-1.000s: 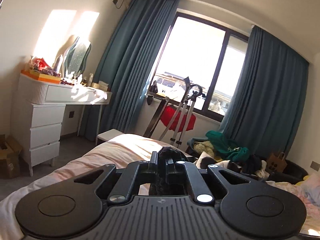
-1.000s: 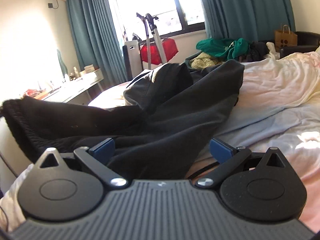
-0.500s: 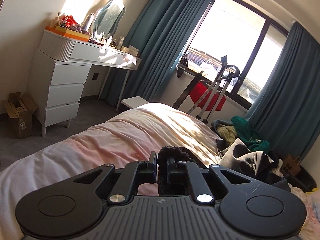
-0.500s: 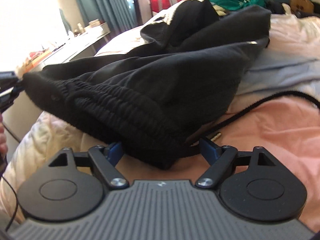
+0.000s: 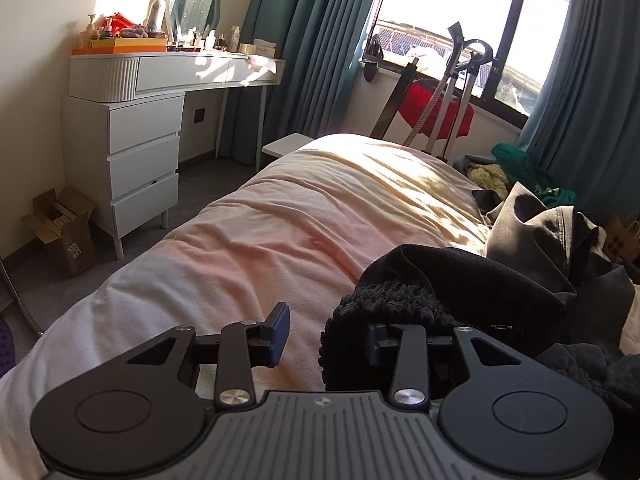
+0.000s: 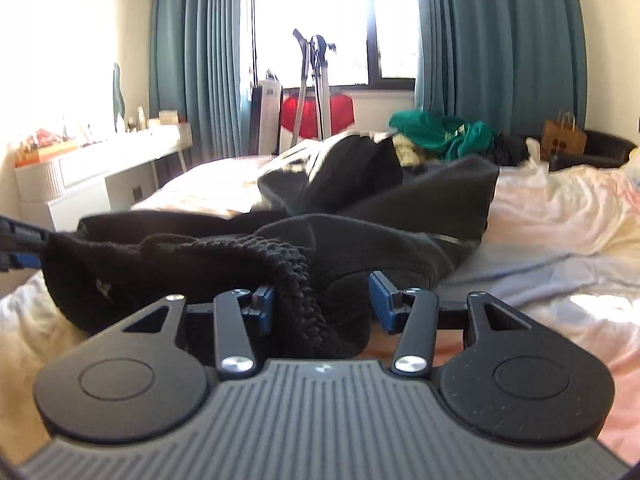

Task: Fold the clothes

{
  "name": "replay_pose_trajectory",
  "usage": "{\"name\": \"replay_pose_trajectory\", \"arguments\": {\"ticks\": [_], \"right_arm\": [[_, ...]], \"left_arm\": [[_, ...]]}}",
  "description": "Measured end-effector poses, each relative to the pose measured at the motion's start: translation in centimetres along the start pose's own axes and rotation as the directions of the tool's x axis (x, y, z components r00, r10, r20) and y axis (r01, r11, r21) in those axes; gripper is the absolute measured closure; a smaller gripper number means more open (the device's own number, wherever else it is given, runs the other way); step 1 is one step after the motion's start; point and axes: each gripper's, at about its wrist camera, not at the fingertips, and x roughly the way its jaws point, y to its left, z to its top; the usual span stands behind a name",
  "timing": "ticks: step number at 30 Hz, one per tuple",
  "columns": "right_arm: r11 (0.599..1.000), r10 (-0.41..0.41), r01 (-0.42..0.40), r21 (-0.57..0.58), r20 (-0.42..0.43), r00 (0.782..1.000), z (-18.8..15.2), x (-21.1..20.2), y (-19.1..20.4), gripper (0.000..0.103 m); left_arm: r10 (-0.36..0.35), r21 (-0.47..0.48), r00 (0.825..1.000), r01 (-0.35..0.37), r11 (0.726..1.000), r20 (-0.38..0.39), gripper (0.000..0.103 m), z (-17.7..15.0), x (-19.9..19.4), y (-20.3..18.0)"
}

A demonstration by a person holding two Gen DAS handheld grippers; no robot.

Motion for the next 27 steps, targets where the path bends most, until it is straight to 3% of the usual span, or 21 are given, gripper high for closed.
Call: {"name": "replay_pose_trajectory", "arguments": {"ticks": [3, 6, 11, 15, 19, 24, 27], "right_arm": [[1.000, 0.007, -0.003, 0.019, -0.197, 0.980, -1.3, 2.3, -0.8, 0.052], [0.997, 0.038, -0.021, 0.073, -0.246, 0.969, -1.6, 2.8, -1.4, 0.052], [0.985, 0.080, -0.041, 0.169, -0.232, 0.969, -0.8, 1.7, -2.8, 0.052], [0.967, 0.114, -0.055, 0.247, -0.228, 0.967, -0.2, 0.8, -4.0, 0.051], [0.940, 0.163, -0.082, 0.331, -0.225, 0.961, 0.4, -0.2, -5.0, 0.051], [0.881, 0.260, -0.137, 0.453, -0.220, 0.940, 1.1, -1.0, -7.0, 0.050], [0.829, 0.331, -0.178, 0.530, -0.208, 0.920, 1.5, -1.2, -8.5, 0.049]], "left_arm": [[-0.002, -0.012, 1.000, 0.002, 1.000, -0.018, 0.056, -0.2, -0.1, 0.3], [-0.001, -0.015, 1.000, 0.001, 1.000, -0.020, 0.056, -0.3, -0.8, 0.3], [-0.001, 0.023, 1.000, 0.002, 1.000, -0.020, 0.055, -0.3, -2.6, -0.4], [0.050, 0.098, 0.998, -0.046, 0.994, -0.042, 0.042, -0.8, -4.7, -1.7], [0.103, 0.157, 0.995, -0.099, 0.983, -0.011, 0.028, -1.8, -7.0, -3.2], [0.074, 0.084, 0.996, -0.078, 0.993, 0.046, 0.028, -2.7, -9.4, -3.8], [0.014, 0.058, 0.992, -0.021, 0.998, 0.122, 0.025, -2.9, -10.9, -3.8]]}}
